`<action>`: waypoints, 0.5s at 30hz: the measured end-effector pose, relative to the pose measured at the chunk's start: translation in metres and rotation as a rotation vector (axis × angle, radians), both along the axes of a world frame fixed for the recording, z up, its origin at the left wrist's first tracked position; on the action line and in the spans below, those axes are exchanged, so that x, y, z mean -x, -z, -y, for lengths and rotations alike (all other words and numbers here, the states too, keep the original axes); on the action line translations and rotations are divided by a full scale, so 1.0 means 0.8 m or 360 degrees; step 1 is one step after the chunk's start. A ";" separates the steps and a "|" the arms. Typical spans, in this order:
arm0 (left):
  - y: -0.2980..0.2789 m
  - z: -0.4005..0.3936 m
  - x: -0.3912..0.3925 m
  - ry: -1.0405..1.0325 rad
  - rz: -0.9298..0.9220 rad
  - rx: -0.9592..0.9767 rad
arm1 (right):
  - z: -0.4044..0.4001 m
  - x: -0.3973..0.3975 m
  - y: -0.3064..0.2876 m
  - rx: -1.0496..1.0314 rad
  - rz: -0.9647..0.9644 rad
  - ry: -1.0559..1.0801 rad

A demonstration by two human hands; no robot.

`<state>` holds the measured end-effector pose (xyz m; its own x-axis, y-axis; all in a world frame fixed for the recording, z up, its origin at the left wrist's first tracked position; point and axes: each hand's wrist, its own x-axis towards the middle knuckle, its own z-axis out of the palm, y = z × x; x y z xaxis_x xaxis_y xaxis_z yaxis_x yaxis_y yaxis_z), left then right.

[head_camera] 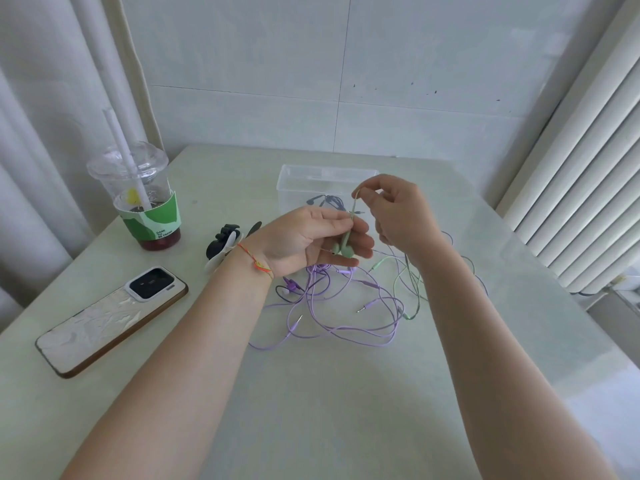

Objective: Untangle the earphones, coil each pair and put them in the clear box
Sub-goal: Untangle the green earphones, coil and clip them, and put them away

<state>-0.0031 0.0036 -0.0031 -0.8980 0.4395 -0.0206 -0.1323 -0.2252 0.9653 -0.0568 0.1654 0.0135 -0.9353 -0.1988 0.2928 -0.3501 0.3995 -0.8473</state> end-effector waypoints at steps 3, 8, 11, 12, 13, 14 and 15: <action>-0.005 -0.002 -0.001 -0.0080 -0.0014 -0.0233 | 0.002 -0.004 0.003 -0.0052 0.0092 -0.0098; -0.008 0.001 0.007 -0.0390 -0.0038 -0.0482 | 0.006 -0.020 0.005 -0.0480 0.0351 -0.0455; -0.003 0.004 0.013 -0.0551 -0.0030 -0.0510 | 0.011 -0.024 0.003 -0.0635 0.0315 -0.0541; 0.000 0.005 0.015 -0.0591 -0.0041 -0.0502 | 0.013 -0.024 0.003 -0.0658 0.0311 -0.0548; 0.002 0.006 0.016 -0.0621 -0.0054 -0.0488 | 0.014 -0.024 0.003 -0.0668 0.0305 -0.0557; 0.003 0.006 0.017 -0.0646 -0.0067 -0.0464 | 0.014 -0.025 0.002 -0.0681 0.0295 -0.0567; 0.005 0.007 0.018 -0.0670 -0.0081 -0.0427 | 0.014 -0.025 0.001 -0.0693 0.0291 -0.0570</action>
<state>-0.0175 -0.0018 -0.0071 -0.9955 0.0227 0.0918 0.0689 -0.4902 0.8689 -0.0365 0.1540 0.0130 -0.8155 -0.5769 -0.0463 -0.3908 0.6079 -0.6912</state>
